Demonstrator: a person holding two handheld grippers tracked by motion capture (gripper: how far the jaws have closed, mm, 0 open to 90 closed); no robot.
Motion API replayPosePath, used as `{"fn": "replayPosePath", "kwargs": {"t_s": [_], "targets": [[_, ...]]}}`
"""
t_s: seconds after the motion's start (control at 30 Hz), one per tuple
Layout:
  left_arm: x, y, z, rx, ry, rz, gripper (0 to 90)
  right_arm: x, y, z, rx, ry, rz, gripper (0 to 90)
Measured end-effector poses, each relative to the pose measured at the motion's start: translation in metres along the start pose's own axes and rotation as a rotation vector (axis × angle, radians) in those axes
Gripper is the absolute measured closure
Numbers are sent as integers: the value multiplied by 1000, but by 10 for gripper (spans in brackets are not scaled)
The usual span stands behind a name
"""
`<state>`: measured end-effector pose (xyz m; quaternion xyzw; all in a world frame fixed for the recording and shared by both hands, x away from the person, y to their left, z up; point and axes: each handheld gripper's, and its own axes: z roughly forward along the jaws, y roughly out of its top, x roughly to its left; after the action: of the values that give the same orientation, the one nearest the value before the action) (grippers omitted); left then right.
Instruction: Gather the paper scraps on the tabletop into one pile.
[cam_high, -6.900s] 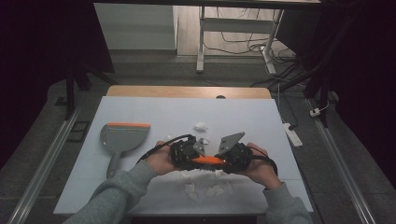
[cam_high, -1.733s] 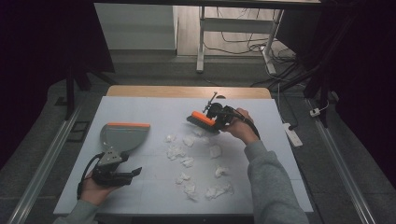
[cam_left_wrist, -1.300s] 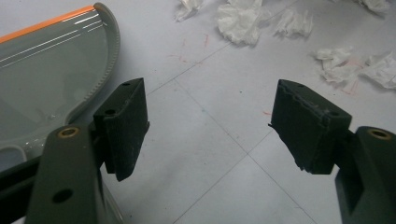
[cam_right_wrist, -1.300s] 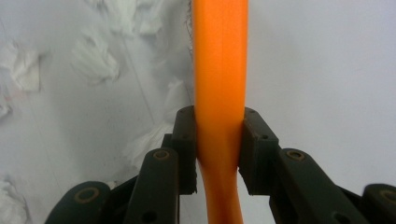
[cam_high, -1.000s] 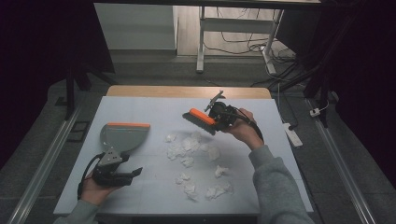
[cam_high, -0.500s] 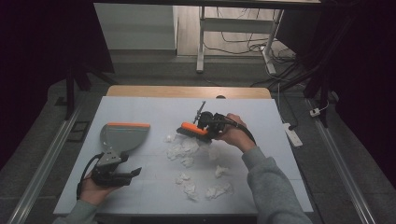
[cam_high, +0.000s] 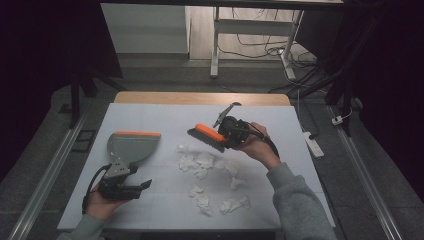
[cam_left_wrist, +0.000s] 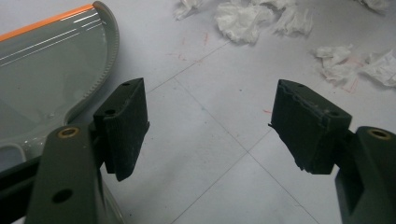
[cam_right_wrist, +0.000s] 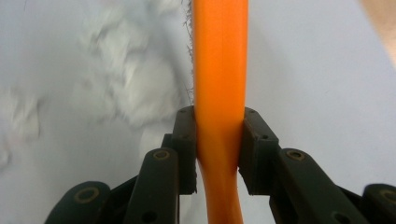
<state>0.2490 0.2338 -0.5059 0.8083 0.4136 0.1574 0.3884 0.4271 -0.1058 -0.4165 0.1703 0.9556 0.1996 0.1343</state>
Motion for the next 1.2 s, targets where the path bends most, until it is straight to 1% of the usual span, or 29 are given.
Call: {"fn": "replayPosePath", "kwargs": {"t_s": [0.07, 0.1, 0.2, 0.27, 0.3, 0.37, 0.4, 0.43, 0.5, 0.53, 0.57, 0.6, 0.67, 0.7, 0.73, 0.77, 0.8, 0.83, 0.87, 0.9, 0.93, 0.97, 1.0, 1.03, 1.07, 1.1, 1.13, 1.17, 1.2], "targets": [[0, 0, 0, 1, -1, 1, 283, -1, 7, 1, -34, 0, 32, 705], [0, 0, 0, 1, -1, 2, 282, 0, 12, 3, -51, 15, 73, 704], [0, 0, 0, 1, -1, 1, 283, 5, 27, 12, -82, 49, 132, 705], [0, 0, 0, -1, 1, 1, 283, 10, 39, 22, -95, 72, 176, 704], [0, 0, 0, -1, 1, 0, 283, 12, 45, 27, -99, 86, 205, 705], [0, -1, -1, -1, 1, 0, 283, 16, 55, 39, -108, 115, 244, 705], [0, -1, 0, -1, 2, 1, 283, 18, 63, 51, -118, 153, 293, 705], [0, -1, 0, 0, 1, 0, 283, 18, 63, 51, -118, 153, 293, 705], [0, -1, 0, 0, 1, 2, 283, 20, 70, 64, -124, 197, 349, 705], [0, -1, 0, 0, 2, 2, 283, 20, 73, 70, -124, 211, 375, 705], [0, -1, -1, 0, 2, 2, 283, 20, 77, 81, -130, 241, 429, 705], [0, -1, 0, 0, 2, 2, 283, 20, 77, 81, -130, 241, 429, 705], [1, -2, 0, 3, 3, 3, 283, 18, 78, 90, -133, 275, 478, 705], [1, -2, 0, 5, 3, 5, 283, 17, 78, 95, -130, 281, 495, 705], [0, -2, 0, 6, 3, 6, 283, 16, 77, 99, -122, 282, 502, 704], [0, -2, 0, 6, 2, 6, 283, 16, 76, 102, -102, 283, 517, 705], [0, -2, 0, 5, 2, 7, 283, 12, 72, 103, -93, 275, 555, 705], [0, -2, 0, 3, 2, 7, 283, 9, 69, 102, -76, 277, 565, 705], [0, -2, 0, 2, 2, 6, 283, 9, 69, 102, -76, 277, 565, 705], [0, -2, -1, 1, 2, 6, 283, 7, 64, 100, -54, 271, 574, 705], [0, -2, 0, 1, 1, 6, 283, 1, 53, 95, -31, 249, 589, 705], [0, -2, 0, 2, 1, 7, 283, -1, 47, 90, -23, 243, 595, 705], [-1, -2, 0, 1, 1, 8, 283, -1, 47, 90, -23, 243, 595, 705], [-1, -1, 0, 2, 0, 9, 283, -6, 35, 80, 0, 210, 594, 705], [-1, -1, 0, 2, 0, 12, 283, -6, 35, 80, 0, 210, 594, 705], [-2, -1, 0, 2, -1, 12, 283, -8, 30, 75, 8, 195, 594, 705], [-2, -1, 0, 2, -2, 13, 283, -11, 21, 64, 26, 163, 589, 705], [-3, -1, 0, 1, -2, 15, 283, -11, 21, 64, 26, 163, 589, 705], [-3, 0, 0, 1, -4, 15, 283, -12, 18, 58, 26, 148, 577, 705]]}}
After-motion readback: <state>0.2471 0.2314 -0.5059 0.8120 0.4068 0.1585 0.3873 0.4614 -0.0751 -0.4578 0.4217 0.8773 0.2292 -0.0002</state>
